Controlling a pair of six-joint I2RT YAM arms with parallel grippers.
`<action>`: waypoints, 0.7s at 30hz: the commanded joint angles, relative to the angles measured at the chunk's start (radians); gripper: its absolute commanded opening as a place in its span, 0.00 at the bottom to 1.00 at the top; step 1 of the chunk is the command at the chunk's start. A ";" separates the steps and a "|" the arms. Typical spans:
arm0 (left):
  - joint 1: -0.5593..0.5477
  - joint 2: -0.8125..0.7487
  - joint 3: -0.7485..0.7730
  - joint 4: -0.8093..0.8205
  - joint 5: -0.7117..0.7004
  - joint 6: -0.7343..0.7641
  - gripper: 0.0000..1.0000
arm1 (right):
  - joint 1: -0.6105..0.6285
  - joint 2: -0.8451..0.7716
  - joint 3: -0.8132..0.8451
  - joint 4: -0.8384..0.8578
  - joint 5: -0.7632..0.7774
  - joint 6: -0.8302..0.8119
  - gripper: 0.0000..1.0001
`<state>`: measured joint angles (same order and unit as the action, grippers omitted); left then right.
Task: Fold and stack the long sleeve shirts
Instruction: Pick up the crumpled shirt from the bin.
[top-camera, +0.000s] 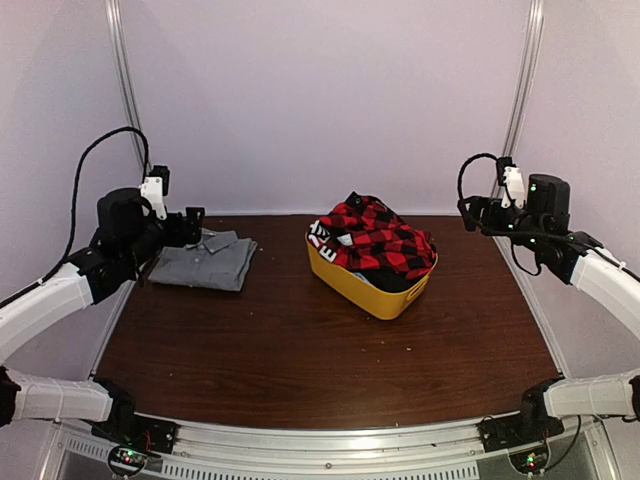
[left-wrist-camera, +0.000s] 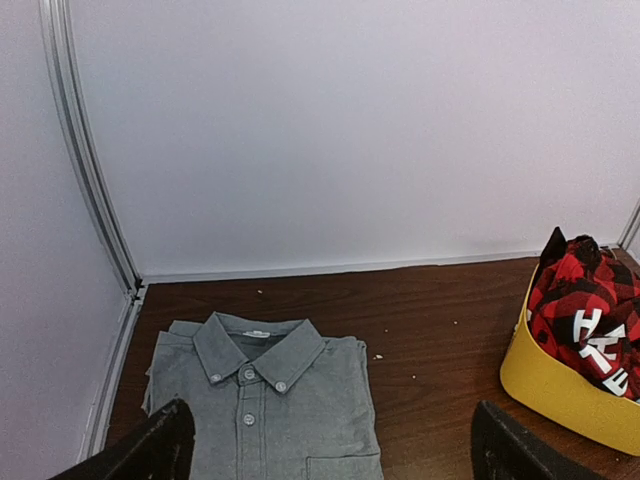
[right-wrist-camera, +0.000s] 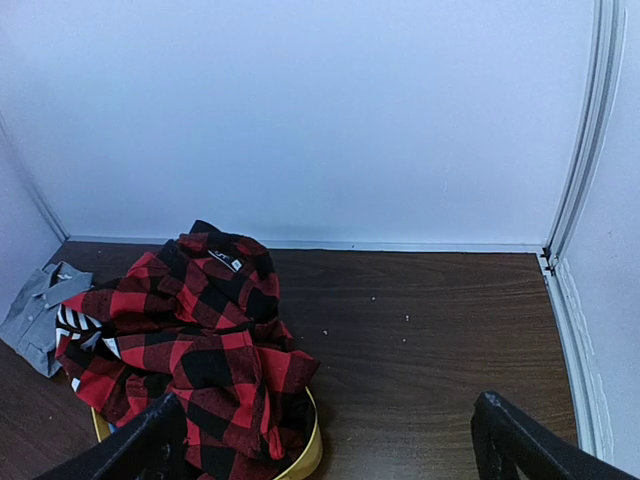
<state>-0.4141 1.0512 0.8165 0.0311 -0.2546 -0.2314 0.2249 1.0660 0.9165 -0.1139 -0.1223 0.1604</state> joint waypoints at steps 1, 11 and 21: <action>-0.003 0.003 0.019 0.044 0.004 -0.008 0.98 | 0.000 -0.004 0.001 0.013 0.003 -0.001 1.00; -0.003 0.033 0.057 -0.001 0.003 -0.034 0.98 | 0.000 0.002 0.014 -0.021 -0.004 0.018 1.00; -0.003 0.064 0.086 -0.067 -0.026 -0.052 0.98 | 0.035 0.057 0.088 -0.143 -0.047 -0.001 1.00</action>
<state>-0.4141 1.0950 0.8585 -0.0093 -0.2546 -0.2642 0.2317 1.0946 0.9604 -0.1955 -0.1463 0.1638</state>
